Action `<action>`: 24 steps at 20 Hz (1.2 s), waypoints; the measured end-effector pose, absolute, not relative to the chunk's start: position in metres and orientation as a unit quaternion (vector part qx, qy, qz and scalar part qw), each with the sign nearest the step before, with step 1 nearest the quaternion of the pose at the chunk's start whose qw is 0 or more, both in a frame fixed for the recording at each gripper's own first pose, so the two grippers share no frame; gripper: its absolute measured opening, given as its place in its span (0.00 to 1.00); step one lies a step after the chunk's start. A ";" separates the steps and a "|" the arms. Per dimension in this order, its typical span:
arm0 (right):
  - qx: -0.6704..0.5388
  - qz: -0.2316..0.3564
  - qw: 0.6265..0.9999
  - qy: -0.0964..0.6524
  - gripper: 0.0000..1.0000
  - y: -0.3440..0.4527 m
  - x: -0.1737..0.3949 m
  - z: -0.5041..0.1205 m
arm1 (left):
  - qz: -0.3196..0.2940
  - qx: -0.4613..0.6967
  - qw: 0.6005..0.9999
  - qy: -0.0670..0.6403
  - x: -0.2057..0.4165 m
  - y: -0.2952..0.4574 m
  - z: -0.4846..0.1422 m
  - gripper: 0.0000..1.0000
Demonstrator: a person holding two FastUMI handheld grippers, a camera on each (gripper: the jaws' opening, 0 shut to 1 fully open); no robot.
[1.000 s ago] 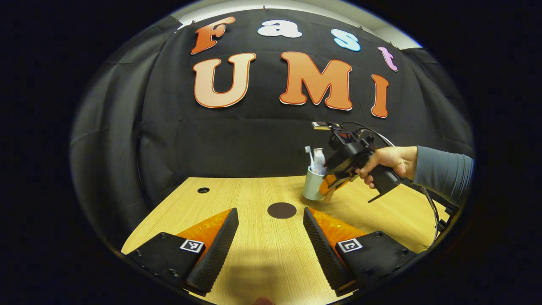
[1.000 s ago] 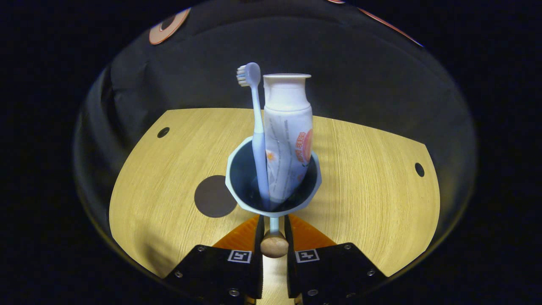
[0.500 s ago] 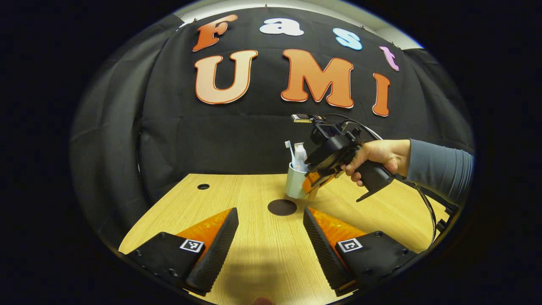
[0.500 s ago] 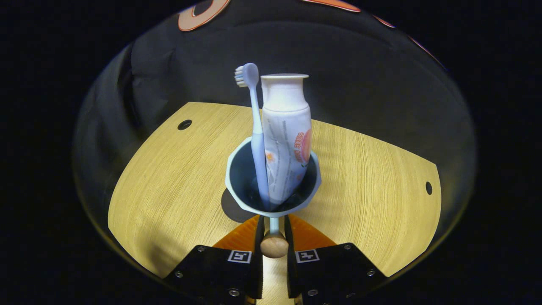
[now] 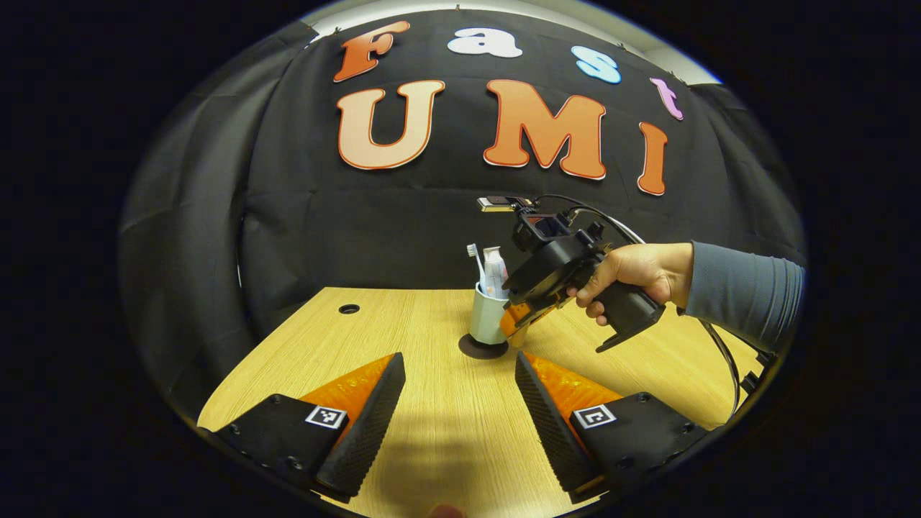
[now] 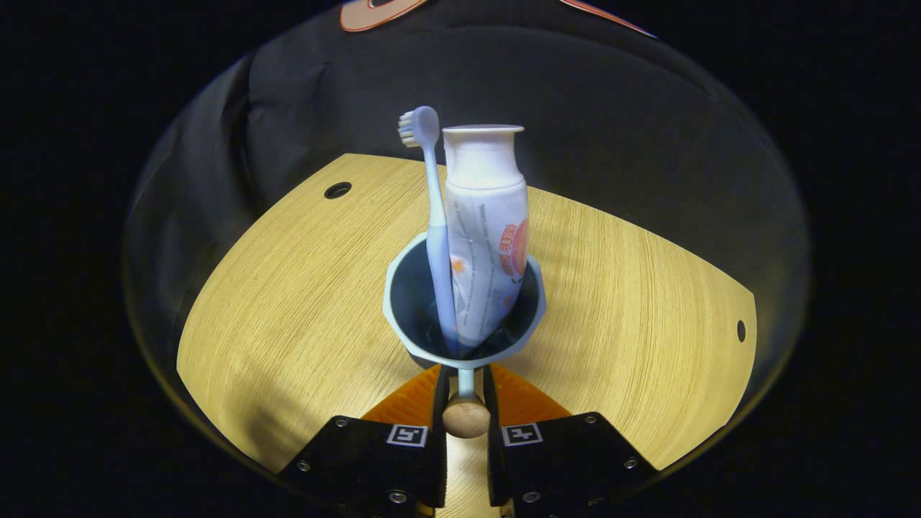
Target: Put the toothbrush and toothpaste on the desktop into the cup, then pick up the cup and place it on the coaster on the desktop.
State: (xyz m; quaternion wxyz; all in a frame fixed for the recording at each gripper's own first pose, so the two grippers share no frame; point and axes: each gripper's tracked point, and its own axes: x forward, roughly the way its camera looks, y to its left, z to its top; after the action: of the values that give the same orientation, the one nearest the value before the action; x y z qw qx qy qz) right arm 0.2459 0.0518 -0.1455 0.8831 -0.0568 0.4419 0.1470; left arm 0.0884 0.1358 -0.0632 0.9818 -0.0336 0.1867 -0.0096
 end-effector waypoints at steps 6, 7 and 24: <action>-0.075 0.149 0.880 0.446 0.23 0.051 0.244 -0.148 | -0.006 -0.036 0.981 0.188 0.088 0.136 -0.070 0.99; -0.077 0.148 0.879 0.447 0.23 0.051 0.244 -0.149 | -0.006 -0.036 0.981 0.190 0.088 0.135 -0.072 0.99; -0.071 0.177 0.878 0.439 0.61 0.048 0.236 -0.154 | 0.008 -0.044 0.980 0.194 0.085 0.136 -0.081 0.99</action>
State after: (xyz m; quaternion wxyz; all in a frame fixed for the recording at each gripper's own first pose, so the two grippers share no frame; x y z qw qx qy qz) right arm 0.2358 0.0478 -0.1538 0.8779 -0.0712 0.4391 0.1771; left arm 0.0853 0.1356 -0.0807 0.9801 -0.0438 0.1935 0.0076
